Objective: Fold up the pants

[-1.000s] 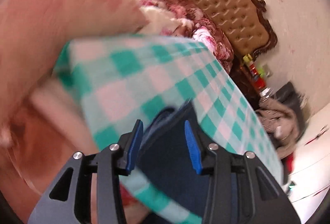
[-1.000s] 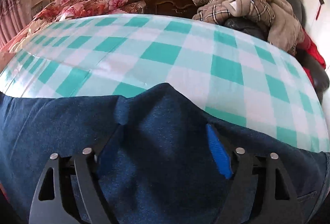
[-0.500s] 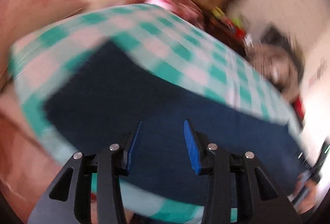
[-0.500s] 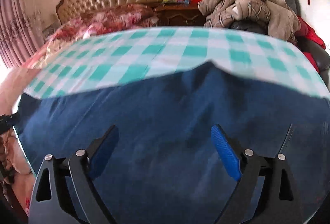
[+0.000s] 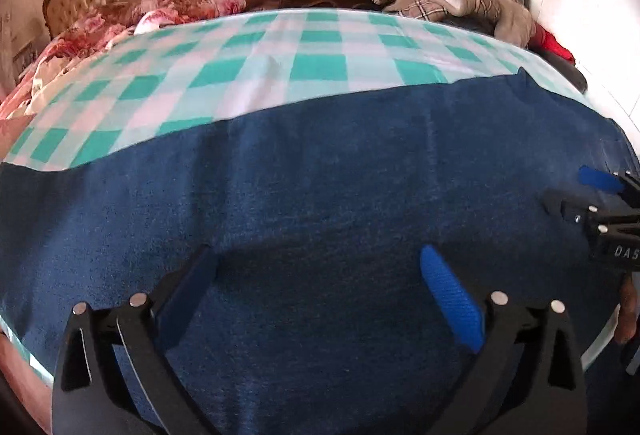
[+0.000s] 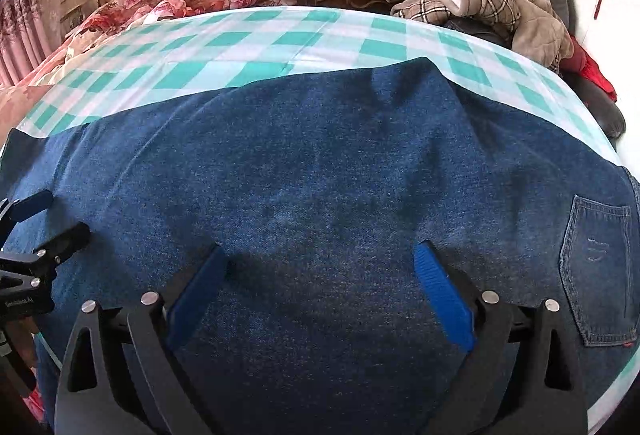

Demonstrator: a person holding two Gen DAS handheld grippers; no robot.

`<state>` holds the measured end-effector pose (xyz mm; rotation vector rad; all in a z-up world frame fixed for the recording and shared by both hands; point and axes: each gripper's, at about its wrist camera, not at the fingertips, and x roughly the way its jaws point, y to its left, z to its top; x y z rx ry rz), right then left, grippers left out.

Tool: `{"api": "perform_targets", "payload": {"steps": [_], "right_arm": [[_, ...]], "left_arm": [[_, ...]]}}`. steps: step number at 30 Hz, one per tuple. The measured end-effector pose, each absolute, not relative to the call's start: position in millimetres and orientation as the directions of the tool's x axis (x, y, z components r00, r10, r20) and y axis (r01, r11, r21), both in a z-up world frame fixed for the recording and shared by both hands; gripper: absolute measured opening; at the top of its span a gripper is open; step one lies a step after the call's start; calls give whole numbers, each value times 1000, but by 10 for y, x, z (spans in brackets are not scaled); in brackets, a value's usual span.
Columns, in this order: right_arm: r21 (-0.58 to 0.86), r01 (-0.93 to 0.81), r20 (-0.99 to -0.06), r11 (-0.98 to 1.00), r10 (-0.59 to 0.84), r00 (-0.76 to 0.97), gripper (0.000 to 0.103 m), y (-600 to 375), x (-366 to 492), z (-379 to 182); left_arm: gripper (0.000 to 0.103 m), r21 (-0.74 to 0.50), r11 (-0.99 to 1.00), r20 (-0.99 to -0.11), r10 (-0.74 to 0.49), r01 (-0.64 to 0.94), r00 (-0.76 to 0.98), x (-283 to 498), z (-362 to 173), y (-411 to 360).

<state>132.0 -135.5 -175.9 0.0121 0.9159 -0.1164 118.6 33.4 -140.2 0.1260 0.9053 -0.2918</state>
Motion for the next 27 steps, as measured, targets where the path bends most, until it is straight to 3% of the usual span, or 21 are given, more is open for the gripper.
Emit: {"api": "perform_targets", "payload": {"steps": [5, 8, 12, 20, 24, 27], "right_arm": [[-38, 109, -790, 993, -97, 606, 92, -1348, 1311, -1756], [-38, 102, -788, 994, -93, 609, 92, -1351, 1308, -1758], [-39, 100, -787, 994, -92, 610, 92, -1354, 1299, -1762], [-33, 79, -794, 996, -74, 603, 92, -1366, 1280, -1751], [108, 97, -759, 989, 19, 651, 92, -1689, 1195, -1521], [124, 174, -741, 977, -26, 671, 92, -2147, 1220, -1374]], "left_arm": [[102, -29, 958, -817, -186, 285, 545, 1228, -1358, 351], [75, -69, 960, -804, -214, 270, 554, 1264, -1249, 407], [58, -82, 973, -819, -190, 218, 542, 1459, -1238, 553], [56, -68, 985, -837, -143, 159, 529, 1789, -1257, 748], [56, -46, 985, -832, -128, 164, 540, 1745, -1264, 731], [56, -42, 984, -825, -131, 172, 549, 1725, -1275, 734]]}}
